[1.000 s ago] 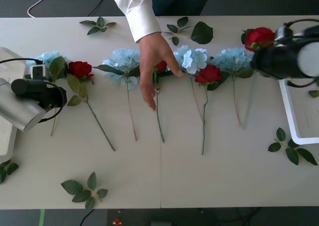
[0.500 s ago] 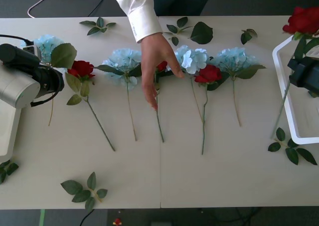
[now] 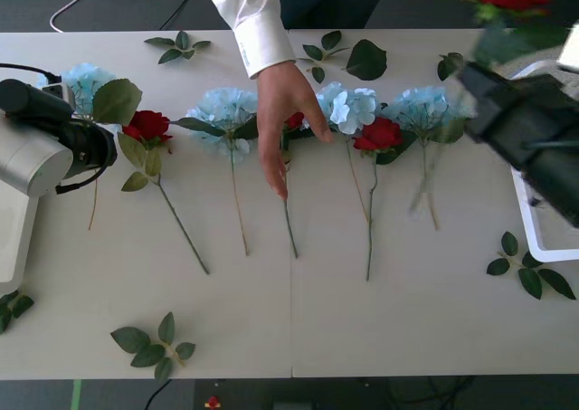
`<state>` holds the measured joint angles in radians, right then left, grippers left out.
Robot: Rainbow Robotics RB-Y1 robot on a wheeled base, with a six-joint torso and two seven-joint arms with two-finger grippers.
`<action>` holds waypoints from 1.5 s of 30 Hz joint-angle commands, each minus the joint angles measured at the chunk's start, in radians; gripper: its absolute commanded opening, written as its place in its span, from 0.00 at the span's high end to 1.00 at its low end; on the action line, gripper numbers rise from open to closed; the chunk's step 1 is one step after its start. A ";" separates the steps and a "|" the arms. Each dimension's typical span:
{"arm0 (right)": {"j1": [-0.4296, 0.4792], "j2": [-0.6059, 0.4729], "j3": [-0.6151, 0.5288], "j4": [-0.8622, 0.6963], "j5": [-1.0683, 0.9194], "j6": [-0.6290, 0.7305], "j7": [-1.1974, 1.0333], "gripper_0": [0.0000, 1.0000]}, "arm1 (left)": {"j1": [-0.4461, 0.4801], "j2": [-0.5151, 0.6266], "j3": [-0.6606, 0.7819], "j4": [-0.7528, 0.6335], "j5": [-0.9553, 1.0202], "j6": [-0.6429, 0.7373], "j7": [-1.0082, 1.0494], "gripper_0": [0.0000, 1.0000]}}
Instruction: Place the red flowers into the right box and the blue flowers into the left box. If a person shows an open palm, hand one flower to the person first, then continue sorting.
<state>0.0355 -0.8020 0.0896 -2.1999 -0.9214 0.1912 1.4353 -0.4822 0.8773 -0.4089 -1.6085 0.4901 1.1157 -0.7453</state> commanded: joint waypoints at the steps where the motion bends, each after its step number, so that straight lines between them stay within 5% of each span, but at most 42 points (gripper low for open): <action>1: -0.111 -0.039 0.067 -0.029 0.023 -0.032 0.148 1.00 | -0.035 0.032 0.016 -0.027 0.007 0.007 0.012 1.00; 25: -0.378 0.106 0.286 0.121 0.058 -0.053 0.524 1.00 | -0.035 0.032 0.016 -0.027 0.007 0.007 0.012 1.00; 45: -0.401 0.110 0.303 0.158 0.055 -0.079 0.525 1.00 | -0.035 0.032 0.016 -0.027 0.007 0.007 0.012 1.00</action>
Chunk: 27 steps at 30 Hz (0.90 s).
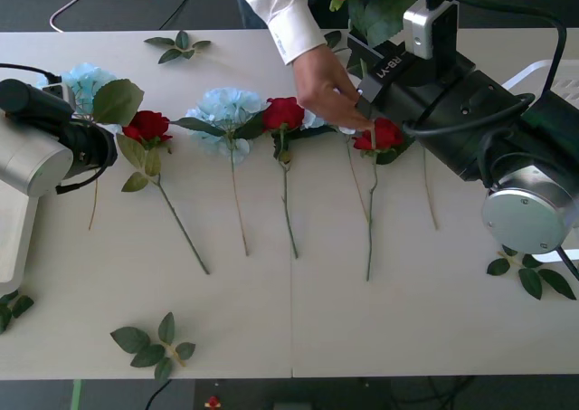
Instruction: Place the red flowers into the right box and the blue flowers into the left box. If a person shows an open palm, hand one flower to the person first, then continue sorting.
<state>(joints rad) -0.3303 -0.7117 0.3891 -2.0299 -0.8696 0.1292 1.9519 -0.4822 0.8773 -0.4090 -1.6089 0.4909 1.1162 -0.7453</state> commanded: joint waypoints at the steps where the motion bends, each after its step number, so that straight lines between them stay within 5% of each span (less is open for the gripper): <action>1: -0.035 0.020 0.004 -0.012 0.001 -0.017 0.009 1.00 | -0.035 0.032 0.016 -0.026 0.006 0.007 0.012 1.00; 13: -0.035 0.020 0.004 -0.012 -0.006 -0.022 -0.002 0.99 | -0.035 0.032 0.016 -0.026 0.006 0.007 0.012 1.00; 15: -0.035 0.020 0.004 -0.013 -0.009 -0.023 -0.007 0.68 | -0.035 0.032 0.016 -0.026 0.006 0.007 0.012 1.00; 17: -0.035 0.020 0.004 -0.013 -0.011 -0.023 -0.008 0.14 | -0.035 0.032 0.016 -0.026 0.006 0.007 0.012 1.00; 18: -0.035 0.020 0.004 -0.013 -0.012 -0.025 -0.010 0.00 | -0.035 0.032 0.016 -0.026 0.006 0.007 0.012 1.00; 27: -0.033 0.020 0.004 -0.012 -0.019 -0.026 -0.016 0.00 | -0.035 0.032 0.016 -0.026 0.006 0.007 0.012 1.00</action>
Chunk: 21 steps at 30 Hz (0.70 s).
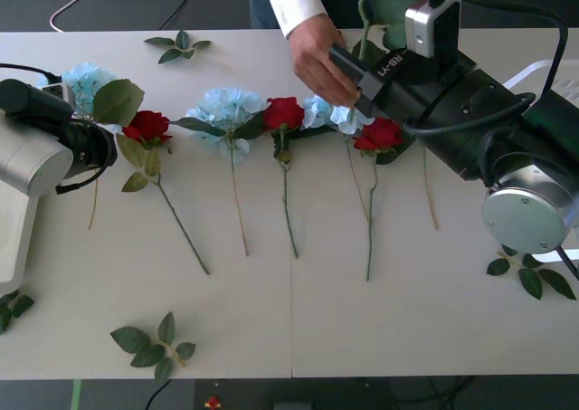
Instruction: Place the red flowers into the right box and the blue flowers into the left box. If a person shows an open palm, hand one flower to the person first, then continue sorting.
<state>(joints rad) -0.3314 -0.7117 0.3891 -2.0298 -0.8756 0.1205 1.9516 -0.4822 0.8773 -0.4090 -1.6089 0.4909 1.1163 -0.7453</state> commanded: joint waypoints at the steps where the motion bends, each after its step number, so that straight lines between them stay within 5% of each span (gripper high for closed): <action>1: -0.032 0.020 0.004 -0.012 -0.014 -0.018 -0.014 0.00 | -0.035 0.032 0.016 -0.026 0.006 0.007 0.012 1.00; 21: 0.083 -0.057 -0.041 -0.053 -0.055 -0.001 -0.100 0.00 | -0.027 0.037 0.024 -0.031 0.017 -0.004 0.011 1.00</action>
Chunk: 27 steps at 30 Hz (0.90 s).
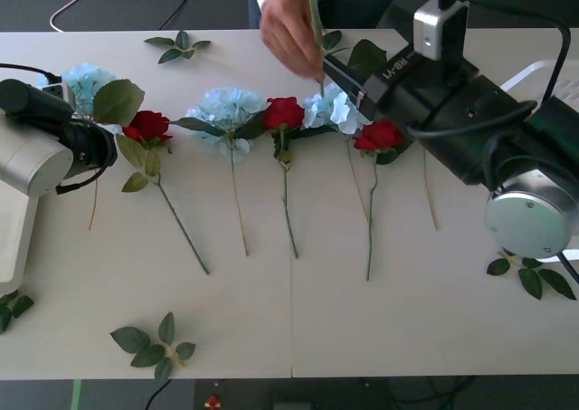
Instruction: Place the red flowers into the right box and the blue flowers into the left box. If a person shows an open palm, hand one flower to the person first, then continue sorting.
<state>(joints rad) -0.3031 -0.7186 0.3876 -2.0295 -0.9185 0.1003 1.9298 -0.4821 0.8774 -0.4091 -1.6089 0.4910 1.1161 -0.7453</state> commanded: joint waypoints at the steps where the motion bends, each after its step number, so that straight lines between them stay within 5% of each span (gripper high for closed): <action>1: 0.073 -0.058 -0.065 -0.072 -0.014 0.056 -0.095 0.00 | -0.027 0.040 0.032 -0.037 0.023 -0.004 0.009 1.00; 14: 0.303 -0.088 -0.421 -0.328 -0.023 0.569 -0.402 0.00 | -0.027 0.126 0.162 -0.114 0.130 0.076 -0.083 1.00; 20: 0.312 -0.099 -0.503 -0.340 -0.014 0.800 -0.618 0.00 | -0.027 0.216 0.308 -0.186 0.256 0.289 -0.239 1.00; 27: 0.240 -0.107 -0.469 -0.232 0.004 0.981 -0.925 0.00 | 0.002 0.281 0.527 -0.194 0.406 0.513 -0.445 1.00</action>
<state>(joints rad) -0.0039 -0.7856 -0.0990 -2.3054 -0.9199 1.0355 1.0432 -0.4819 1.0885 -0.0005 -1.7874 0.8463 1.5674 -1.1651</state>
